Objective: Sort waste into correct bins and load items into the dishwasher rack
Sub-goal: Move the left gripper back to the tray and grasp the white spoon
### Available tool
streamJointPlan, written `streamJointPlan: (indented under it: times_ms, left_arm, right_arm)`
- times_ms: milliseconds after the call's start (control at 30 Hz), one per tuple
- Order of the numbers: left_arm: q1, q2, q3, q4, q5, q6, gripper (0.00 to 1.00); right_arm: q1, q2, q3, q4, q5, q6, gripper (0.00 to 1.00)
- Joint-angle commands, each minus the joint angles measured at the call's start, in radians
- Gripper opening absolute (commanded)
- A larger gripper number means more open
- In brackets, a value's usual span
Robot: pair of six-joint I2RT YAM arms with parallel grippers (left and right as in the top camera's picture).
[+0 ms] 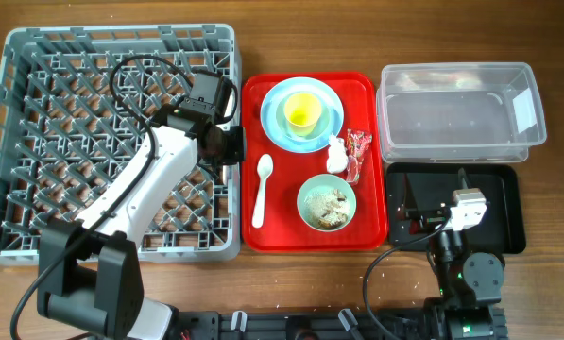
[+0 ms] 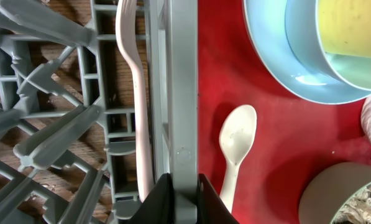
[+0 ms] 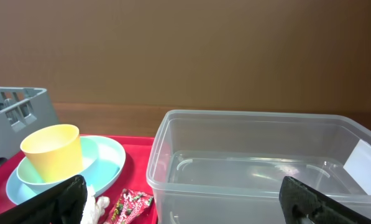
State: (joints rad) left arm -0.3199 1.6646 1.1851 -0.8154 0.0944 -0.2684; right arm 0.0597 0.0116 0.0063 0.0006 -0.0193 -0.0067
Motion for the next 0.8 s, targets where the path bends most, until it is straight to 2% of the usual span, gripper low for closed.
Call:
streamJointPlan:
  times_ms: [0, 67, 100, 167, 300, 433, 500, 567, 633, 700, 767]
  left_arm:
    - [-0.004, 0.008, -0.007, -0.017, -0.022, 0.014, 0.13]
    - [-0.004, 0.008, -0.007, -0.017, -0.021, 0.014, 0.15]
    - [-0.003, 0.008, -0.007, -0.016, -0.022, 0.014, 0.24]
    - [-0.003, 0.008, -0.007, -0.015, -0.07, 0.014, 0.29]
    - [-0.003, -0.035, 0.018, -0.005, -0.108, 0.013, 0.28]
    - [-0.004, -0.186, 0.068, -0.01, -0.1, -0.028, 0.29]
    - [-0.004, -0.245, 0.068, -0.025, 0.051, -0.028, 0.17]
    - [-0.006, -0.256, 0.068, -0.079, 0.188, -0.027, 0.09]
    - [-0.025, -0.243, 0.047, -0.127, 0.201, -0.028, 0.12]
    - [-0.053, -0.224, 0.003, -0.108, 0.201, -0.029, 0.15]
    - [-0.092, -0.192, -0.026, -0.076, 0.2, -0.032, 0.12]
  right_arm:
    - [-0.007, -0.007, -0.001, 0.005, -0.008, -0.017, 1.0]
    - [-0.007, -0.007, -0.001, 0.005, -0.008, -0.017, 1.0]
    - [-0.007, -0.007, -0.001, 0.005, -0.008, -0.017, 1.0]
    - [-0.007, -0.007, -0.001, 0.005, -0.008, -0.017, 1.0]
    - [-0.007, -0.007, -0.001, 0.005, -0.008, -0.017, 1.0]
    - [-0.007, -0.007, -0.001, 0.004, -0.008, -0.017, 1.0]
    - [-0.007, -0.007, -0.001, 0.004, -0.008, -0.017, 1.0]
    - [-0.007, -0.007, -0.001, 0.004, -0.008, -0.017, 1.0]
    - [-0.007, -0.007, -0.001, 0.004, -0.008, -0.016, 1.0]
    - [-0.007, -0.007, -0.001, 0.004, -0.008, -0.017, 1.0]
    - [-0.007, -0.007, -0.001, 0.004, -0.008, -0.017, 1.0]
